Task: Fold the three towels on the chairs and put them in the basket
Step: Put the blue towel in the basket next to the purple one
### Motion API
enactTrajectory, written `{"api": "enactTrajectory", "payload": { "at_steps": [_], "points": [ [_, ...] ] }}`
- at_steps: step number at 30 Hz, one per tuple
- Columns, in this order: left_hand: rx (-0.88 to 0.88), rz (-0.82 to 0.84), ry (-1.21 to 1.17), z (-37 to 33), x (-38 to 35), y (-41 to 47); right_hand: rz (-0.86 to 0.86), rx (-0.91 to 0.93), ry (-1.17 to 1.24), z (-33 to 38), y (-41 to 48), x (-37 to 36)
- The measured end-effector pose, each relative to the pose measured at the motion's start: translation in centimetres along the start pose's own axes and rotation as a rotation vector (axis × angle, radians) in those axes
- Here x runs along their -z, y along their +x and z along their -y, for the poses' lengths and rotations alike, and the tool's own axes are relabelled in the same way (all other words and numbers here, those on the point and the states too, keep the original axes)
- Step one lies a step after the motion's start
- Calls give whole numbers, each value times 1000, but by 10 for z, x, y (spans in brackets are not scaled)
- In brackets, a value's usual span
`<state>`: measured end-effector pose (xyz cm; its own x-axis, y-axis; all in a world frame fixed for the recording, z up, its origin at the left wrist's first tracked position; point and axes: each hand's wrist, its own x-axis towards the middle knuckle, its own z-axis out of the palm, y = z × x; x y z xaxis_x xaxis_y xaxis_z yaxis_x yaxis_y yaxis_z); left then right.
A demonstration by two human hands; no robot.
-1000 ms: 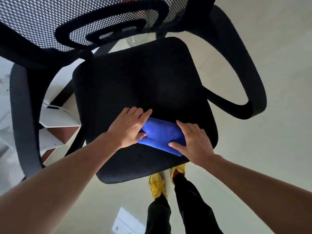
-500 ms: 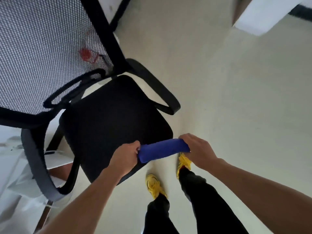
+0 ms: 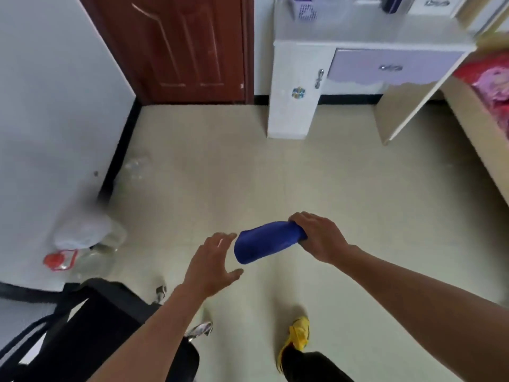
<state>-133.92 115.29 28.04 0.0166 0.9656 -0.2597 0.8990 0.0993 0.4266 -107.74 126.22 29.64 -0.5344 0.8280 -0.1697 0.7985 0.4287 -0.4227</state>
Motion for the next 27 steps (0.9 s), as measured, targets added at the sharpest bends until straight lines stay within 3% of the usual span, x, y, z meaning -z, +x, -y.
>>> {"api": "enactTrajectory", "payload": {
  "at_steps": [6,14,21,27],
  "points": [
    [-206,-70,127,-101,54,135,-62,27,59,-70,67,111],
    [-350,-168,116,-131,112,310,-90,-38,90,-136,187,206],
    [-342,-18,53,-140,183,464,-129,-61,12,-181,309,265],
    [-365,11,19,-168,229,573,-173,-136,62,-229,385,318]
  ]
}}
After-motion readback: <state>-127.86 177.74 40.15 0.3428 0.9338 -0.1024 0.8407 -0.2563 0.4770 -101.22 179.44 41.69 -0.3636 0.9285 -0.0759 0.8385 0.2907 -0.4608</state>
